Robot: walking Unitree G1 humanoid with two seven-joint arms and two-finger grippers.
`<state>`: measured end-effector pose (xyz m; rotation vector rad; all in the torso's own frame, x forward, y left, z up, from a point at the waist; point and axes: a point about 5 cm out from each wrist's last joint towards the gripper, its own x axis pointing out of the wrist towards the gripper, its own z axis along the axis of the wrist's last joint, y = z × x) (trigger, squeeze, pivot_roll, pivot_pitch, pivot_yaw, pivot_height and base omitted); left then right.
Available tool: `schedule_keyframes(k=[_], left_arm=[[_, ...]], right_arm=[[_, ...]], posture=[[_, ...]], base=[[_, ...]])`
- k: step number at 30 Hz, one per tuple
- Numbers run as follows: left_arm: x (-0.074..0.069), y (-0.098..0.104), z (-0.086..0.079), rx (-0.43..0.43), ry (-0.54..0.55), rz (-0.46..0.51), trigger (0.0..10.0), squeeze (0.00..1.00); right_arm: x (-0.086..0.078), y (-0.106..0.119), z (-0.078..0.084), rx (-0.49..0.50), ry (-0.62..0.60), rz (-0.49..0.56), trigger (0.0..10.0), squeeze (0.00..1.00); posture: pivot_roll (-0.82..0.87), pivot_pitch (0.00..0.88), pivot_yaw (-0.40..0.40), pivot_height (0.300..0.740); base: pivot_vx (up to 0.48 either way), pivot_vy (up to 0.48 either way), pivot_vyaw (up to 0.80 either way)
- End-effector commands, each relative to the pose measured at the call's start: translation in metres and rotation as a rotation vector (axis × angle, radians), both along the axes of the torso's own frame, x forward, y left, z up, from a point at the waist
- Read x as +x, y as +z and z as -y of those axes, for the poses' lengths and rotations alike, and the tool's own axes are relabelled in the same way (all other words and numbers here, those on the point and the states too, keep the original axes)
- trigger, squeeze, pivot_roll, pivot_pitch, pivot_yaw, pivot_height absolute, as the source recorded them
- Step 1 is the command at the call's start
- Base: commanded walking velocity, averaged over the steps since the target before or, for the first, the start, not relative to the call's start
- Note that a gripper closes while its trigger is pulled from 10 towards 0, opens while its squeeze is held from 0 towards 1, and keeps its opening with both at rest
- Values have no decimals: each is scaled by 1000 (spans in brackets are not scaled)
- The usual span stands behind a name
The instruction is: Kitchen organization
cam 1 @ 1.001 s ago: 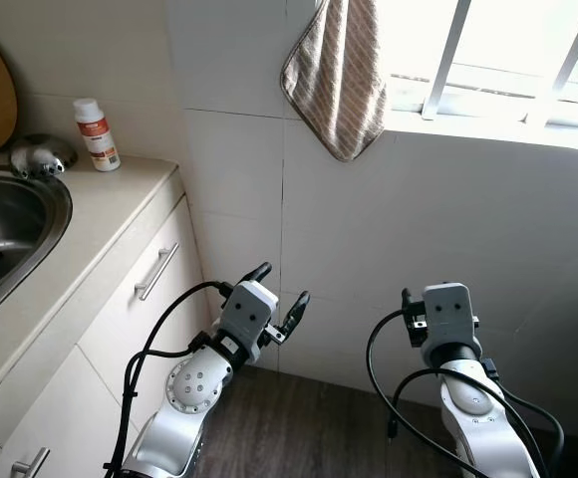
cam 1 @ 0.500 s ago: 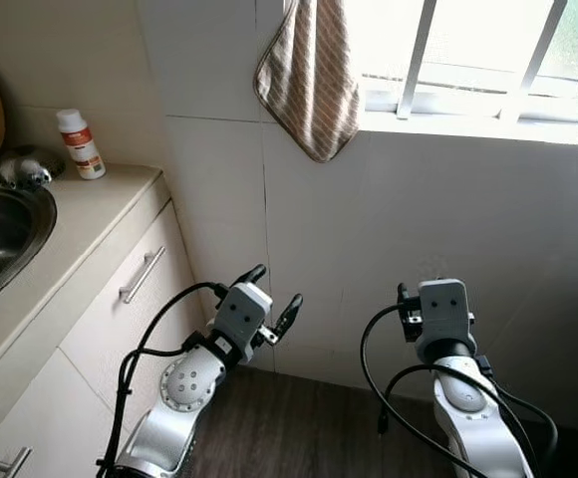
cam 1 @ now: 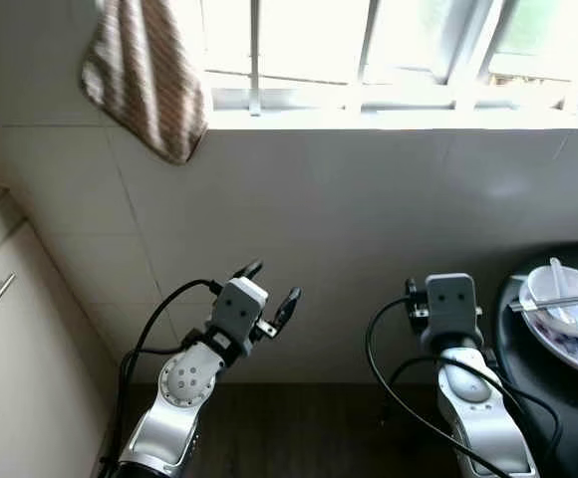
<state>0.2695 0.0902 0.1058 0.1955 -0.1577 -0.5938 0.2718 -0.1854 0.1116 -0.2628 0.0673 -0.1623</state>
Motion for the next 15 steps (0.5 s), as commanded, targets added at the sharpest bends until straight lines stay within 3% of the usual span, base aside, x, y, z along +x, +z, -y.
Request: schedule_keyframes(k=[1, 5, 9, 15], left_arm=[[1, 1, -7, 8, 11, 0, 10000, 0], [1, 1, -8, 12, 14, 5, 10000, 0], [0, 1, -8, 16, 14, 9, 10000, 0], [0, 1, -8, 16, 13, 10, 10000, 0]], right_arm=[[1, 2, -4, 6, 11, 5, 10000, 0], [2, 4, -6, -12, 25, 17, 10000, 0], [3, 13, -10, -80, 65, 73, 10000, 0], [3, 12, -9, -63, 50, 70, 10000, 0]], posture=[[-52, 0, 8, 740], [-47, 0, 3, 740], [-46, 0, 3, 740], [-43, 0, 3, 740]], base=[[0, 0, -800], [0, 0, -800], [0, 0, 0], [0, 0, 0]])
